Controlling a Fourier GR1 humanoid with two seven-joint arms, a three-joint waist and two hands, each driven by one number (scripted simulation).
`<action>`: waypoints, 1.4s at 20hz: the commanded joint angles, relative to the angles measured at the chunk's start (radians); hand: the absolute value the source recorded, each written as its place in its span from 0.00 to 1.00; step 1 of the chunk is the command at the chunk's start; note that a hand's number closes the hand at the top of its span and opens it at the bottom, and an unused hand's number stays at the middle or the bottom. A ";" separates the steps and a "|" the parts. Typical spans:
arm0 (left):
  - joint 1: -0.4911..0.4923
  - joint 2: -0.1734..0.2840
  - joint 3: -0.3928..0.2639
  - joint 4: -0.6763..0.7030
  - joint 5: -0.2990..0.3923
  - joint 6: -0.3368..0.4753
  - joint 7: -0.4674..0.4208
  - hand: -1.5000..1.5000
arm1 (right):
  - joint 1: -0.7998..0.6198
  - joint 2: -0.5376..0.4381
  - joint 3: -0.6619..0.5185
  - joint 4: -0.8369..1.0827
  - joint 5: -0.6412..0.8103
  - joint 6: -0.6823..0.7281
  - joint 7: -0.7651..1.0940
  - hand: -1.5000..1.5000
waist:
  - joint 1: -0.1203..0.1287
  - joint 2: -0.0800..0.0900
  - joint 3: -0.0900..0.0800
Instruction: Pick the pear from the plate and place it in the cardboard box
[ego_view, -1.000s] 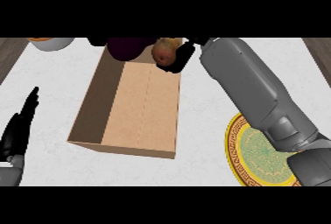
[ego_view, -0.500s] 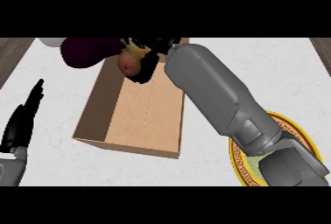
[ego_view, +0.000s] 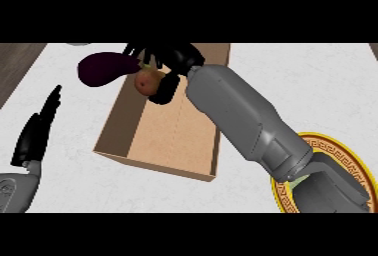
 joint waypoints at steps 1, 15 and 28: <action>0.004 0.002 0.007 0.026 -0.002 -0.014 -0.039 0.50 | 0.044 0.002 0.048 0.002 -0.079 0.004 0.028 0.00 | 0.002 0.000 0.000; -0.008 -0.033 -0.001 0.031 -0.020 -0.002 -0.017 0.50 | 0.063 0.002 -0.025 -0.026 -0.342 -0.141 -0.144 0.00 | 0.000 0.001 0.002; 0.027 -0.014 0.034 -0.033 -0.026 0.008 0.018 0.50 | -0.031 -0.177 -0.257 0.246 -0.430 0.130 -0.295 0.00 | -0.038 0.001 0.003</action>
